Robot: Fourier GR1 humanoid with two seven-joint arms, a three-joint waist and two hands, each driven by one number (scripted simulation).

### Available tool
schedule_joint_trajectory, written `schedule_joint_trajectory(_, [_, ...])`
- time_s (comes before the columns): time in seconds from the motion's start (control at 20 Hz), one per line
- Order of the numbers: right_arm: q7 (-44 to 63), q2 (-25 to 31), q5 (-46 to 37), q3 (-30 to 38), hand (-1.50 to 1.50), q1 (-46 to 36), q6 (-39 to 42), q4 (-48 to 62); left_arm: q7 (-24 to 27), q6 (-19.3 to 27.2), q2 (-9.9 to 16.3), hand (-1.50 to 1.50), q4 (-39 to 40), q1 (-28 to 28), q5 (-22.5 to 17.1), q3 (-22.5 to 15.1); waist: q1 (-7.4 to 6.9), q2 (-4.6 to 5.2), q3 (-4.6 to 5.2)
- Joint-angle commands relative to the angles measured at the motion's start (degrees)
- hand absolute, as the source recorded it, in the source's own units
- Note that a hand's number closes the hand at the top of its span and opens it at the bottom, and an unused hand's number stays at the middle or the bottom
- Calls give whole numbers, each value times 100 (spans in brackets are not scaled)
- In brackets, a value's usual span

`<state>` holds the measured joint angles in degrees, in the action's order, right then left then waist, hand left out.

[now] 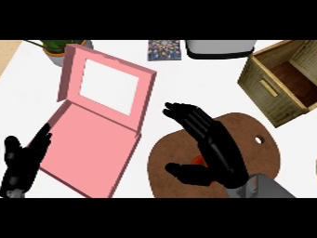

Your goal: Pick the tomato from the cutting board and place it in the basket

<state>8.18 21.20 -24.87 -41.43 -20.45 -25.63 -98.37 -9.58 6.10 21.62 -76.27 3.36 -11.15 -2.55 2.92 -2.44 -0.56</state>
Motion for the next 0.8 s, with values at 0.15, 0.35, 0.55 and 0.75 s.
schedule_joint_trajectory(0.15, [1977, 1196, -1252, 130, -150, -419, 1128, -1000, -201, -138, -221, 0, 72, 581, -185, -111, 217, -21, 132])
schedule_joint_trajectory(0.35, [2950, 1797, -1198, 220, -150, -577, 2252, -1987, -82, -60, -219, 0, -30, 756, -140, -34, 206, -4, 122])
schedule_joint_trajectory(0.55, [3767, 2261, -478, 126, -150, -478, 3488, -2778, -268, -40, -216, 0, -44, 509, -120, -32, 286, 71, 119])
schedule_joint_trajectory(0.75, [4776, 2671, 166, 295, -150, -429, 4372, -3825, -347, -106, -217, 0, -235, 579, -174, -26, 185, 91, 103])
